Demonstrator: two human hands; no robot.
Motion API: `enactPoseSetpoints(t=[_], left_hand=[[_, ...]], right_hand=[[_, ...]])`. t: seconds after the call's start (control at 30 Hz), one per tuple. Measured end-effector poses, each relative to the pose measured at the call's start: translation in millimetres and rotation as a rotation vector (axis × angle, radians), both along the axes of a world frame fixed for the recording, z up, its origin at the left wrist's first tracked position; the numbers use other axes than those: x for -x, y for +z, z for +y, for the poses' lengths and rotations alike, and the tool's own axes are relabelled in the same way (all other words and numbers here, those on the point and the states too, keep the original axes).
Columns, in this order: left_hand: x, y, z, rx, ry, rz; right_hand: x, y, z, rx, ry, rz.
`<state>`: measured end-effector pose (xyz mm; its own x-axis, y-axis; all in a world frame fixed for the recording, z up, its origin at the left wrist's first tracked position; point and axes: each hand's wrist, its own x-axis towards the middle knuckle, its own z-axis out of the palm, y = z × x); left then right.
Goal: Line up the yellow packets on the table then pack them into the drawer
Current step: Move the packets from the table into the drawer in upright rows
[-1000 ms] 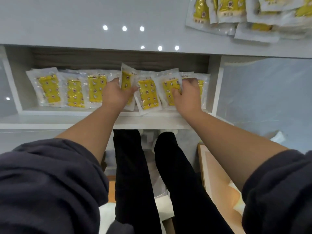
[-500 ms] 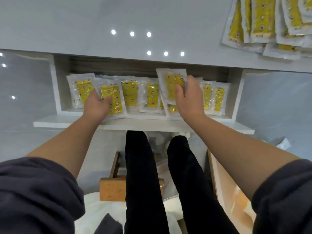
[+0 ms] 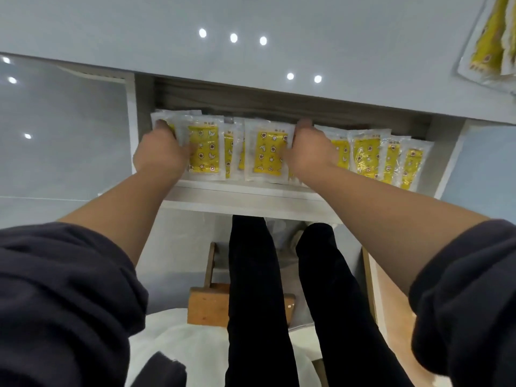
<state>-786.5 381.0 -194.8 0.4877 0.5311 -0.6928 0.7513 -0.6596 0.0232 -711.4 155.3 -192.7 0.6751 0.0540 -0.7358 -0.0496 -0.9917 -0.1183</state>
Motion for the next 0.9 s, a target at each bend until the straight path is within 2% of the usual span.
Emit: enactPoseSetpoints(t=[0.07, 0.17, 0.23, 0.3, 0.4, 0.57, 0.73, 0.83, 0.9], left_hand=[[-5, 5, 1, -0.077, -0.096, 0.017], [-17, 5, 3, -0.134, -0.39, -0.04], [-24, 1, 5, -0.092, -0.558, -0.008], [-30, -3, 7, -0.01, -0.642, 0.024], [-37, -8, 11, 0.043, -0.709, 0.1], [-36, -8, 13, -0.157, -0.809, 0.233], [-31, -6, 11, -0.109, -0.956, 0.198], [-34, -3, 10, -0.095, -0.888, 0.2], [-38, 0, 1, -0.058, -0.83, 0.135]], right_hand=[[-5, 6, 2, 0.043, 0.076, -0.032], [-11, 8, 6, 0.022, 0.204, -0.113], [-13, 2, 9, -0.049, 0.296, -0.124], [-17, -6, 14, -0.085, 0.387, -0.023], [-21, -14, 24, -0.114, 0.484, 0.076], [-19, -18, 35, -0.125, 0.528, 0.087], [-14, -19, 32, -0.134, 0.587, 0.082], [-19, -13, 21, -0.138, 0.556, 0.074], [-23, -7, 9, -0.124, 0.489, 0.041]])
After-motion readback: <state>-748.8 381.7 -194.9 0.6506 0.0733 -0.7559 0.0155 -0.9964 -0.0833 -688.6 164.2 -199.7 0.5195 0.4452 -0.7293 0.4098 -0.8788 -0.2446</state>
